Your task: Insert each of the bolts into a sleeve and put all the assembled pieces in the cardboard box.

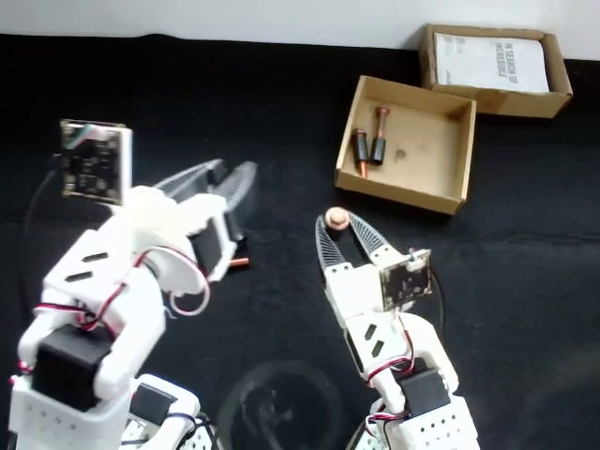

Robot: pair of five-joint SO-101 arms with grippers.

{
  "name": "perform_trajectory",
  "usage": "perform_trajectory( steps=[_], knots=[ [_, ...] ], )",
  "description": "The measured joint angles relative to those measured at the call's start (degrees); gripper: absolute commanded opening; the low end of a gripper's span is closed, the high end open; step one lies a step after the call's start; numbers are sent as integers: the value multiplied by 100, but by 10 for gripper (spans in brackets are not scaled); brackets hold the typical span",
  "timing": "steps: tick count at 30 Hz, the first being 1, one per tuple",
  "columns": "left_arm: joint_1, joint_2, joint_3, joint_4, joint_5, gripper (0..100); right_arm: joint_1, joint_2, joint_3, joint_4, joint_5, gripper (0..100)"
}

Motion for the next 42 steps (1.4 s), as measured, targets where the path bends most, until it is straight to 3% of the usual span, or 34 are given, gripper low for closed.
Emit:
perform_trajectory(
  steps=[8, 22, 32, 38, 42],
  knots=[
    [-1020, -721, 413, 35, 0, 10, 598, 9, -624, 527, 0, 9],
    [-1916, -3516, 3402, 35, 0, 10, 941, 167, -1495, 580, 404, 9],
    [-2110, -3798, 4659, 35, 9, 10, 1046, 2760, -3631, 782, 422, 9],
    [-2110, -3798, 5670, -35, 9, 10, 1609, 4440, -5257, 1292, 422, 9],
    [-2374, -3798, 6409, -624, 9, 10, 2013, 5468, -6242, 1574, 422, 9]
  ],
)
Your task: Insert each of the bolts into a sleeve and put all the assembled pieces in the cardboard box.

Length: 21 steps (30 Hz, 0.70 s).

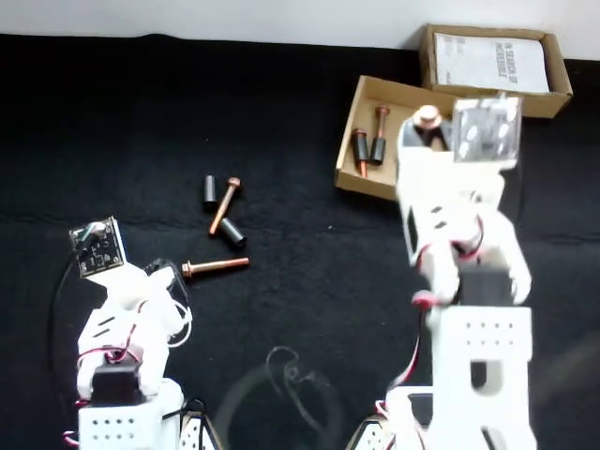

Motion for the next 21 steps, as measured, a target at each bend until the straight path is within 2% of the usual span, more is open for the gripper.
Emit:
perform_trajectory(
  steps=[4, 21],
  knots=[
    [-290, 0, 334, -527, 0, 10, 237, 932, -747, 220, 0, 9],
    [-325, 0, 352, -589, 0, 13, 404, 4149, -2831, 281, 0, 9]
  ],
)
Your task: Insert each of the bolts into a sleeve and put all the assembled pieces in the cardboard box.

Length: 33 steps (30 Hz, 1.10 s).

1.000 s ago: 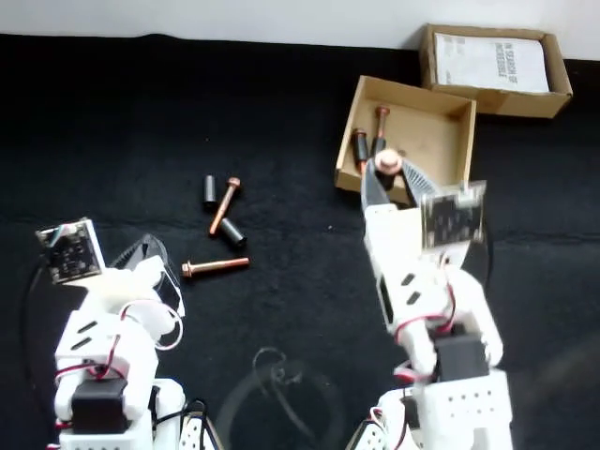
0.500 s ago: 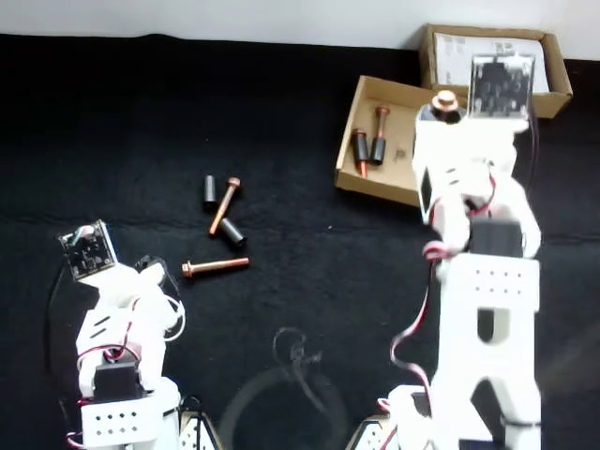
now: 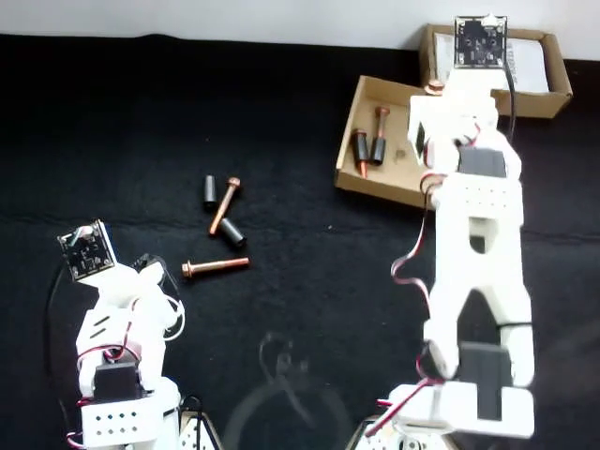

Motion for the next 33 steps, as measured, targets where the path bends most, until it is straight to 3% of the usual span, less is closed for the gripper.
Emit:
perform_trajectory(
  steps=[13, 21, 33],
  knots=[
    [0, 0, 0, 0, 0, 13, 220, 2752, -2884, 1925, 9, 12],
    [0, 0, 9, 0, 0, 13, 255, 4440, -4914, 2927, 659, 12],
    [0, 0, 9, 0, 0, 13, 220, 6488, -6602, 3297, 1125, 13]
  ],
)
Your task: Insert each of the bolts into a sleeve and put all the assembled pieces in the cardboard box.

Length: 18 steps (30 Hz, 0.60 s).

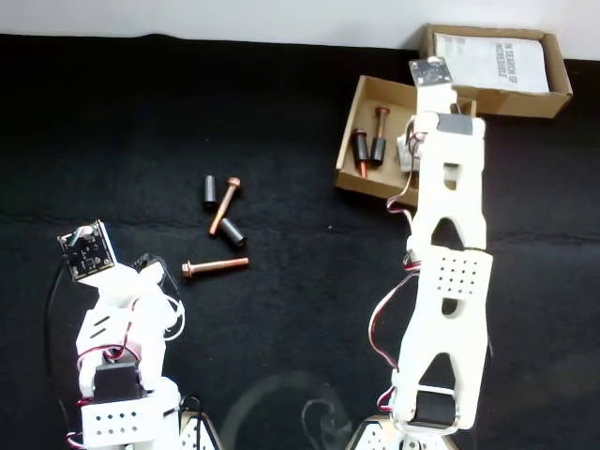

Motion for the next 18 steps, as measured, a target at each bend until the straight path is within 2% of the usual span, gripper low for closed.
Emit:
perform_trajectory(
  steps=[2, 8, 13, 18],
  knots=[
    [0, 0, 0, 0, 0, 13, -44, 158, -176, 9, 18, 30],
    [0, 0, 0, 0, 0, 13, -149, 255, -299, 141, 158, 169],
    [0, 0, 0, 0, 0, 13, -369, 255, -703, 730, 536, 177],
    [0, 0, 0, 0, 0, 13, -536, 255, -2075, 1591, 571, 177]
  ],
)
